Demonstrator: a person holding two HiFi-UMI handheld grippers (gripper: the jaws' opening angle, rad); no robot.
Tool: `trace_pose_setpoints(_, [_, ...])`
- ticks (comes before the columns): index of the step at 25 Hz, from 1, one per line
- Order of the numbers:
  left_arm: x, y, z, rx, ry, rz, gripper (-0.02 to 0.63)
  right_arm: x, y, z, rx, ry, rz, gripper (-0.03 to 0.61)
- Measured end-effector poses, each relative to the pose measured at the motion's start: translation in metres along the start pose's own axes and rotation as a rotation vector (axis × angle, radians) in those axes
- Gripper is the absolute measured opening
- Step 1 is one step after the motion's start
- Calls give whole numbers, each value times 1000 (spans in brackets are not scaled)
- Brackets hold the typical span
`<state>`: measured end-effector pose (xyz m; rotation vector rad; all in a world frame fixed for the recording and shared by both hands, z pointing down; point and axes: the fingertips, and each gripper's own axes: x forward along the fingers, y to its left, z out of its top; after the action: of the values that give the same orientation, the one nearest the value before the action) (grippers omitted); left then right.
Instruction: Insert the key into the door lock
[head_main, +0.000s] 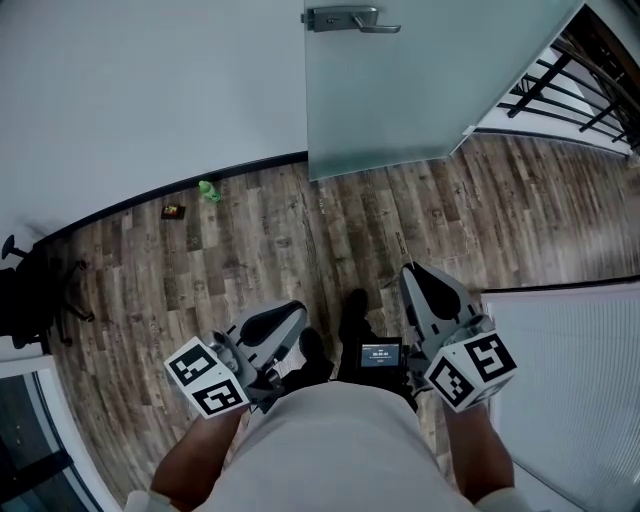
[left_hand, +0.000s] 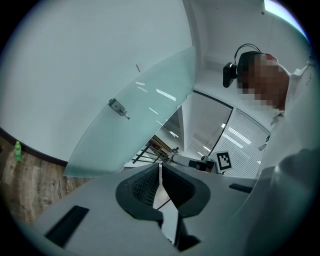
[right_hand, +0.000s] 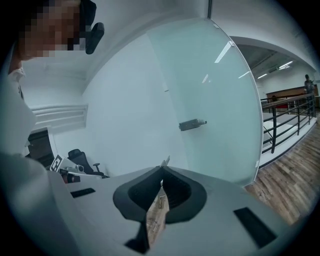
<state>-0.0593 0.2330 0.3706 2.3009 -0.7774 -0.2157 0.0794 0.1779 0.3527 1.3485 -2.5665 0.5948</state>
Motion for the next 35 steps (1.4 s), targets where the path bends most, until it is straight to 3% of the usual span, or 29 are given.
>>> trace_pose_setpoints(13, [88, 57, 68, 21, -50, 106, 29, 98, -76, 53, -39, 43, 130, 18])
trace_pose_setpoints(24, [169, 69, 119, 55, -95, 138, 29, 130, -146, 98, -51, 33, 166, 18])
trace_pose_setpoints(35, [176, 96, 141, 54, -99, 160, 29, 166, -146, 111, -64, 47, 195, 18])
